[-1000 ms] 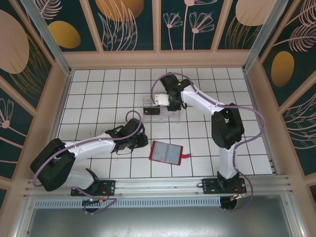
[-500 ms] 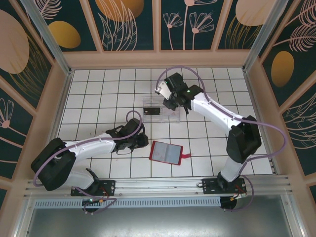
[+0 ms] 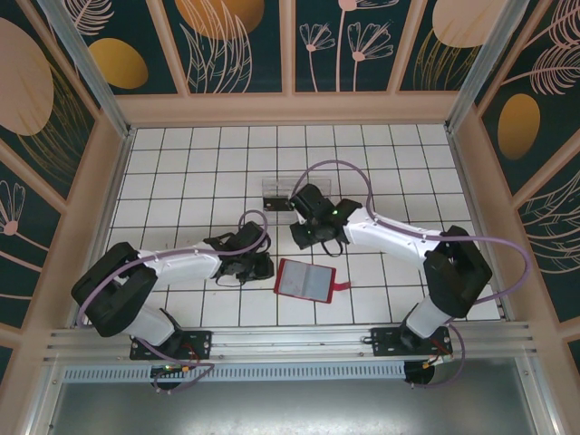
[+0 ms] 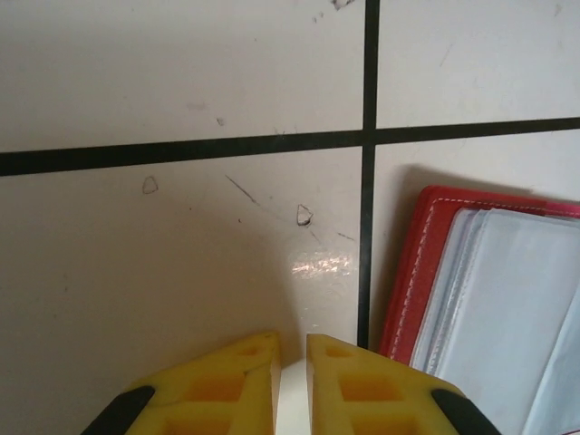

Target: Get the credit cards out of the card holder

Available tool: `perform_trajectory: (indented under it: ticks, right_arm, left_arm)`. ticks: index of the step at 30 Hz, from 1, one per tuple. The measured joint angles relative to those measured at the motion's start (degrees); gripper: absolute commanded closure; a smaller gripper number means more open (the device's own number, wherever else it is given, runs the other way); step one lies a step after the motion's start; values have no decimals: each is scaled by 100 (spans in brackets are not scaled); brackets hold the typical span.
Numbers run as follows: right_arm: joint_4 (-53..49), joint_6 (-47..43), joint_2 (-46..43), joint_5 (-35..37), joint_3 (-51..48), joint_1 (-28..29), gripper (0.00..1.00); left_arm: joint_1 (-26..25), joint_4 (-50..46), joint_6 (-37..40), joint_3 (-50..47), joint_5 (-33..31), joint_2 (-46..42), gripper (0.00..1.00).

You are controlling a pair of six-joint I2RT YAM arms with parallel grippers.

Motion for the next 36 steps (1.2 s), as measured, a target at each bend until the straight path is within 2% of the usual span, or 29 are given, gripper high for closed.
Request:
perform_trajectory:
  ticks: [11, 16, 22, 28, 36]
  right_arm:
    - [155, 916, -273, -138, -529, 20, 80]
    - [173, 1172, -295, -271, -636, 33, 79]
    - [190, 1447, -282, -372, -682, 308, 68]
    - [109, 1786, 15, -267, -682, 804, 50]
    - [-109, 1993, 461, 39, -654, 1093, 42]
  left_arm:
    - [-380, -39, -2, 188, -37, 186, 84]
    - [-435, 74, -74, 138, 153, 188, 84]
    - [-461, 221, -170, 37, 295, 138, 84]
    - [-553, 205, -243, -52, 219, 33, 84]
    - [-557, 179, -264, -114, 125, -42, 84]
